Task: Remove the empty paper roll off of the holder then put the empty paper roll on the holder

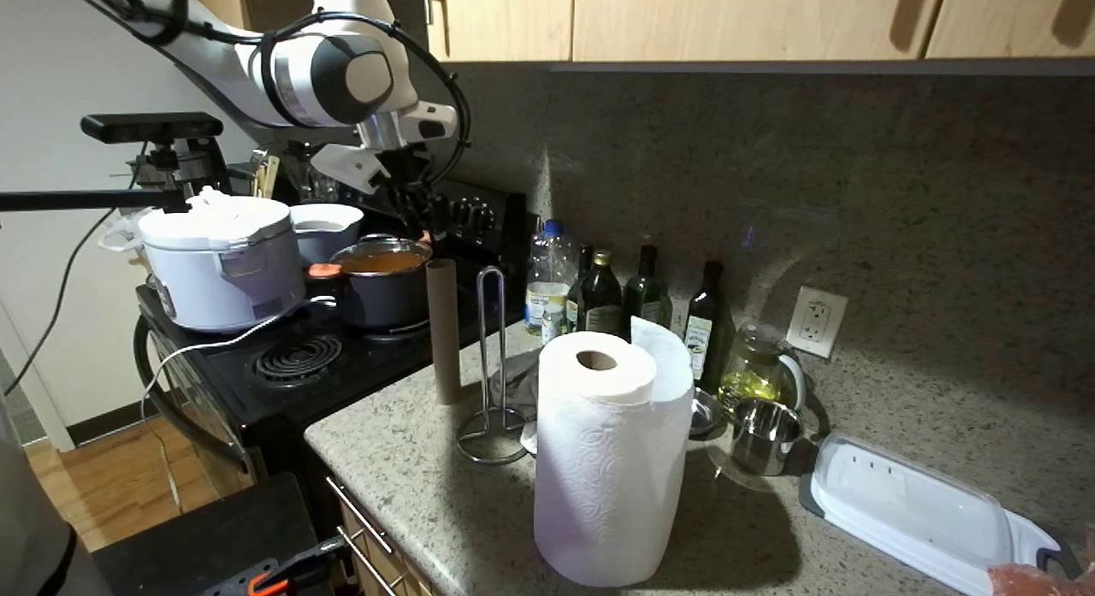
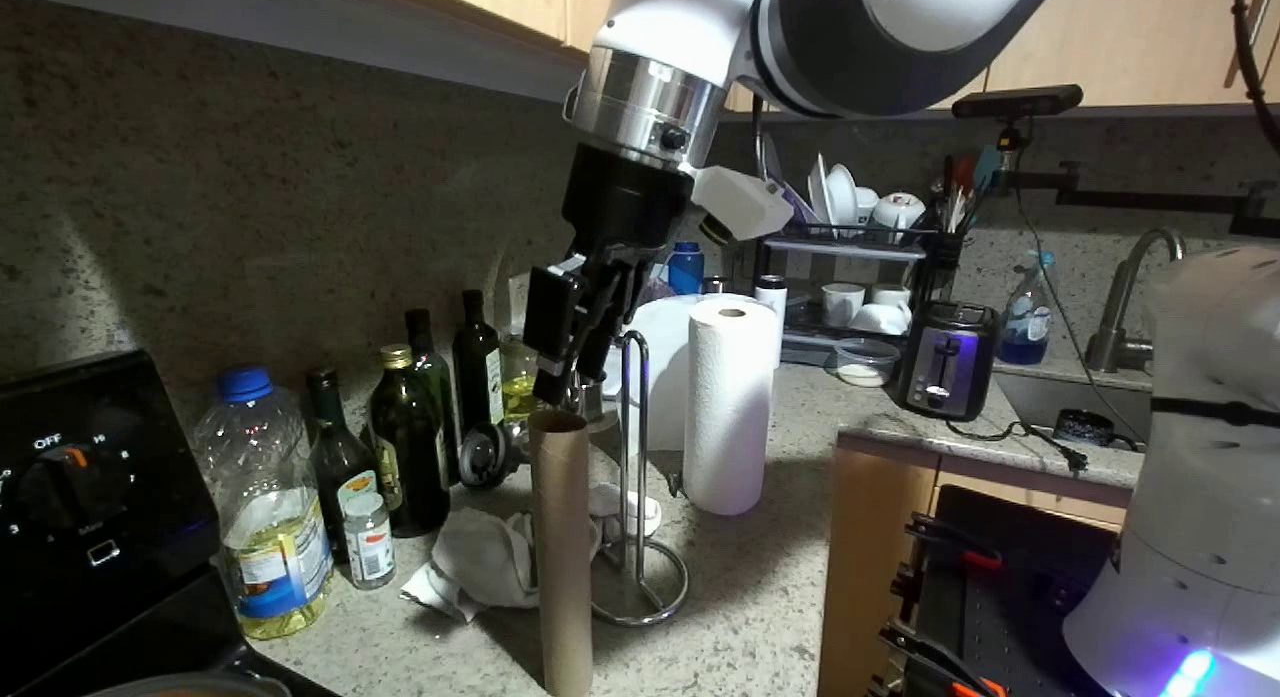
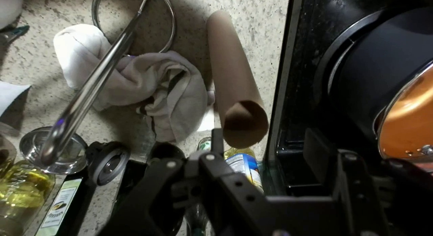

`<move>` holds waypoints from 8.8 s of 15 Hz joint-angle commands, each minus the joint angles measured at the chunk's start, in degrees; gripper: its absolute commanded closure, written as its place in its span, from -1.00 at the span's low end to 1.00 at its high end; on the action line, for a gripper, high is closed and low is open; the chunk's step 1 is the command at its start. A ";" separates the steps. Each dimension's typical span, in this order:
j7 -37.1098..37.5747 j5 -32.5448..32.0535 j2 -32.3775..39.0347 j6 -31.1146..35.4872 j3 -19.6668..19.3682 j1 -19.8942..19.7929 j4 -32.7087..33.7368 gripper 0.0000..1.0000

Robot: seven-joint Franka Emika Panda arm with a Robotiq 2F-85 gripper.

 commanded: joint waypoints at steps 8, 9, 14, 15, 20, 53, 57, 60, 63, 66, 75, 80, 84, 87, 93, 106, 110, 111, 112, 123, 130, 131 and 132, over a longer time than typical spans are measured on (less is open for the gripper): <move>-0.81 1.19 2.24 0.12 -2.34 -0.55 1.10 -0.28; -0.60 1.21 2.37 0.28 -2.31 -0.48 0.88 -0.25; -0.84 1.65 3.22 0.22 -2.56 -0.43 0.93 -0.23; -0.86 1.67 3.40 0.15 -2.60 -0.44 1.03 -0.23; -1.00 1.69 4.37 -0.11 -2.88 -0.51 1.45 -0.19; 7.77 -11.97 -4.85 -18.13 2.30 -0.96 10.85 1.00; 8.71 -12.77 -7.87 -19.78 3.19 -1.13 11.40 1.00; 9.34 -13.13 -10.54 -19.79 3.95 -1.37 11.06 1.00; 10.26 -13.75 -13.06 -20.60 4.79 -1.84 11.19 1.00; 11.11 -14.39 -15.41 -22.37 5.56 -2.57 11.45 1.00; 11.41 -15.97 -20.67 -24.97 7.28 -4.79 13.04 1.00; 11.73 -16.30 -22.28 -27.89 8.28 -6.30 14.91 1.00; 12.09 -16.63 -23.65 -30.00 9.14 -7.36 16.22 1.00; 12.22 -16.87 -24.31 -32.26 9.74 -7.84 17.66 1.00; 13.12 -16.87 -24.87 -36.51 10.66 -8.83 20.57 1.00; 13.54 -15.29 -23.78 -38.98 7.92 -10.40 21.61 1.00; 13.34 -14.34 -23.73 -39.53 6.94 -10.04 21.20 1.00; 13.19 -14.05 -23.70 -39.37 6.67 -9.95 21.15 1.00; 13.16 -13.82 -23.57 -39.31 6.53 -9.93 21.21 1.00; 12.61 -10.53 -21.46 -38.82 4.65 -9.59 20.86 1.00; 12.79 -10.81 -20.27 -39.23 4.39 -9.69 21.10 1.00; 12.73 -10.78 -20.13 -39.27 4.29 -9.67 21.13 1.00; 12.72 -10.76 -20.07 -39.23 4.19 -9.66 21.11 1.00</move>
